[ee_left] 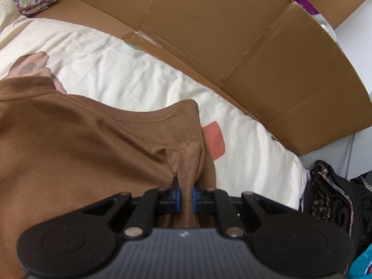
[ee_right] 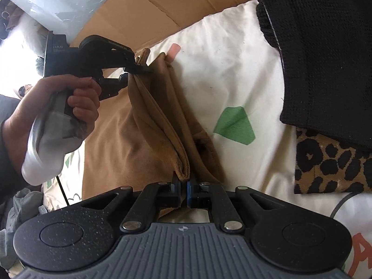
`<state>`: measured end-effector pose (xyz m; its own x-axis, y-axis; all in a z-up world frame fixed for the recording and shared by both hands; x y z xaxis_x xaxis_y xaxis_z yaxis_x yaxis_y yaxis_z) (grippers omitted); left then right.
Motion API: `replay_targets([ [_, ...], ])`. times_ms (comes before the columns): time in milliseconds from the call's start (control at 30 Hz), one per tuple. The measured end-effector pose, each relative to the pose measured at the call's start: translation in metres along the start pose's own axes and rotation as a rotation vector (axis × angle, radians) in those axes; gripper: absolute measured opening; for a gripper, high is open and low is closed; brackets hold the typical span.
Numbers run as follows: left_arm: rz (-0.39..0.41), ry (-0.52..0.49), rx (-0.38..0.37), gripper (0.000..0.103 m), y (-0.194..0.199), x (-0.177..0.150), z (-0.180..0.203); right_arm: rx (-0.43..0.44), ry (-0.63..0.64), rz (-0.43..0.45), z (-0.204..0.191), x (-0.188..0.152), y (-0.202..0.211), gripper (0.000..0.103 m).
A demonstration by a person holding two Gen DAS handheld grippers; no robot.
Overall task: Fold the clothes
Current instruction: 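Lift the shirt with both grippers and fold it over onto itself, then open both grippers and release the folded shirt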
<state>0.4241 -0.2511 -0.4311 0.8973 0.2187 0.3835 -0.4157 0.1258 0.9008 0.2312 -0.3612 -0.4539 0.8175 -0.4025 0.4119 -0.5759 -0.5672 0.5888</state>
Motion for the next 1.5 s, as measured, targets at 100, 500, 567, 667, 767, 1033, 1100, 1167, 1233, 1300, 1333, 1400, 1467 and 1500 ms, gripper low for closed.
replay_targets([
  [100, 0.001, -0.011, 0.007, 0.010, -0.002, 0.000, 0.003, -0.019, 0.029, -0.012, 0.000, -0.001, -0.001, 0.002],
  [500, 0.002, -0.041, 0.033, 0.010, -0.010, -0.004, 0.013, -0.043, 0.018, -0.026, 0.008, -0.007, 0.003, 0.002],
  [567, -0.008, -0.065, 0.042, 0.012, -0.014, -0.005, 0.016, -0.050, 0.010, -0.029, 0.010, -0.009, 0.003, 0.002],
  [667, -0.022, -0.121, 0.026, 0.018, -0.014, -0.002, 0.020, -0.057, -0.006, -0.028, 0.013, -0.008, 0.001, 0.002],
  [767, -0.037, -0.128, -0.036, 0.021, -0.001, 0.007, 0.017, -0.063, -0.016, -0.025, 0.014, -0.010, 0.001, 0.002],
  [1033, -0.022, -0.185, -0.063, 0.017, 0.028, 0.021, 0.002, -0.061, -0.044, -0.014, 0.016, -0.011, 0.003, 0.003],
  [1100, -0.033, -0.208, -0.057, 0.015, 0.023, 0.016, 0.003, -0.063, -0.048, -0.013, 0.016, -0.010, 0.002, 0.003],
  [1167, -0.046, -0.230, -0.051, 0.015, 0.017, 0.010, 0.005, -0.064, -0.049, -0.014, 0.016, -0.009, 0.003, 0.003],
  [1233, -0.052, -0.243, -0.049, 0.015, 0.009, 0.005, 0.009, -0.066, -0.049, -0.017, 0.016, -0.009, 0.005, 0.004],
  [1300, -0.060, -0.247, -0.046, 0.015, -0.002, 0.001, 0.014, -0.067, -0.050, -0.020, 0.017, -0.008, 0.007, 0.004],
  [1333, -0.063, -0.248, -0.045, 0.015, -0.007, -0.001, 0.016, -0.068, -0.051, -0.020, 0.017, -0.008, 0.009, 0.004],
  [1400, -0.060, -0.250, -0.036, 0.014, -0.016, -0.001, 0.020, -0.070, -0.052, -0.022, 0.018, -0.008, 0.011, 0.004],
  [1467, -0.055, -0.248, -0.026, 0.014, -0.024, 0.001, 0.023, -0.075, -0.041, -0.030, 0.016, -0.007, 0.013, 0.004],
  [1500, -0.053, -0.246, -0.022, 0.013, -0.026, 0.002, 0.023, -0.077, -0.033, -0.036, 0.015, -0.007, 0.014, 0.004],
])
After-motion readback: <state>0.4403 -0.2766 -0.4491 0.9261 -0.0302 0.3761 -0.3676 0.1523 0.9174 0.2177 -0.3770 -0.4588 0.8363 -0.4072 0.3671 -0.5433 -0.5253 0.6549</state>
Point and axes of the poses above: each gripper's, at about its wrist camera, not at the fingertips, and y roughly against the way its jaws point, z to its right, x to its top, the point moved 10 cm from there along -y, roughly the way its jaws point, and after that the axes turned 12 degrees about x, right-handed, at the moved point
